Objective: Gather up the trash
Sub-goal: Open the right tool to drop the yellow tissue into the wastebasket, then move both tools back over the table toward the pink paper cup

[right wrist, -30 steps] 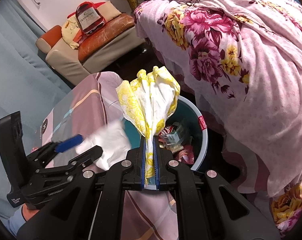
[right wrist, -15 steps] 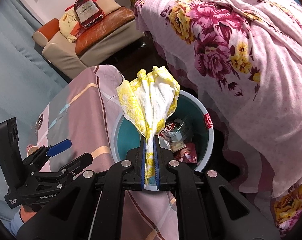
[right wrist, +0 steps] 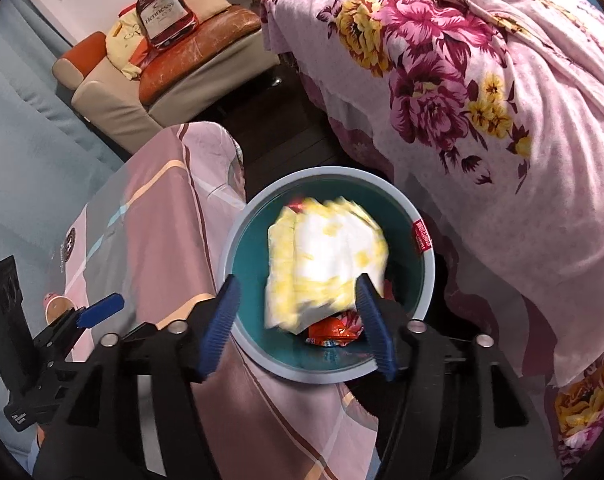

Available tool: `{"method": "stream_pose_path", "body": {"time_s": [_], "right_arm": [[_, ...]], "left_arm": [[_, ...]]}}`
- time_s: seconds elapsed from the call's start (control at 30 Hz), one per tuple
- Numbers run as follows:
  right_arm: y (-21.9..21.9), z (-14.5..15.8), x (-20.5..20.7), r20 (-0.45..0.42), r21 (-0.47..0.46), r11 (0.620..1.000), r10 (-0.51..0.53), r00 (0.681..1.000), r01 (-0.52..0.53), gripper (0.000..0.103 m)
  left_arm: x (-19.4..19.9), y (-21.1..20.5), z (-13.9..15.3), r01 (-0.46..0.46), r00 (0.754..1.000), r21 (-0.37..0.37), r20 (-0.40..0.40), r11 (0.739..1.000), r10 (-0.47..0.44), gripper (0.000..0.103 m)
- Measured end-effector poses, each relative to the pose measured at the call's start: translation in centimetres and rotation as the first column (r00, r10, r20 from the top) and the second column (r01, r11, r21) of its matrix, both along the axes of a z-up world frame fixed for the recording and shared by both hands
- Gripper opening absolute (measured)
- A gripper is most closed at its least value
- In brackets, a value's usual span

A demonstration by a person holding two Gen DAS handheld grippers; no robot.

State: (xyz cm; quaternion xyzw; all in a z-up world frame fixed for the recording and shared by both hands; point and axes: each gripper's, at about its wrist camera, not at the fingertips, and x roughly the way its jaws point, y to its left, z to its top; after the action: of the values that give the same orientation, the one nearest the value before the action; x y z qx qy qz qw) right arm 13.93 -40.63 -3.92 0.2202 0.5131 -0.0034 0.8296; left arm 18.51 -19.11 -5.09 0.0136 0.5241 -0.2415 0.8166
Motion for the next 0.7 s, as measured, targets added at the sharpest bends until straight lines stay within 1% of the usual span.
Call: {"method": "stream_pose_path", "body": {"time_s": [0.17, 0.43, 0.7], "right_arm": [[0.5, 0.1, -0.1, -0.016, 0.003, 1.000, -0.008, 1.000, 0.008, 0.077], [2.1, 0.4, -0.1, -0.042, -0.009, 1.000, -0.004, 0.999, 0.003, 0.078], [5.7, 1.4, -0.2, -0.046, -0.035, 0.997, 0.061, 0.997, -0.062, 0.078]], "left_arm": [[-0.2, 1.2, 0.1, -0.023, 1.000, -0.008, -0.007, 1.000, 0.023, 0.094], [-0.8, 3.7, 0.7, -0.059, 0.998, -0.026, -0.009, 0.998, 0.059, 0.095], [-1.6, 6.6, 1.6, -0.096, 0.995, -0.052, -0.004, 0.994, 0.096, 0.096]]}}
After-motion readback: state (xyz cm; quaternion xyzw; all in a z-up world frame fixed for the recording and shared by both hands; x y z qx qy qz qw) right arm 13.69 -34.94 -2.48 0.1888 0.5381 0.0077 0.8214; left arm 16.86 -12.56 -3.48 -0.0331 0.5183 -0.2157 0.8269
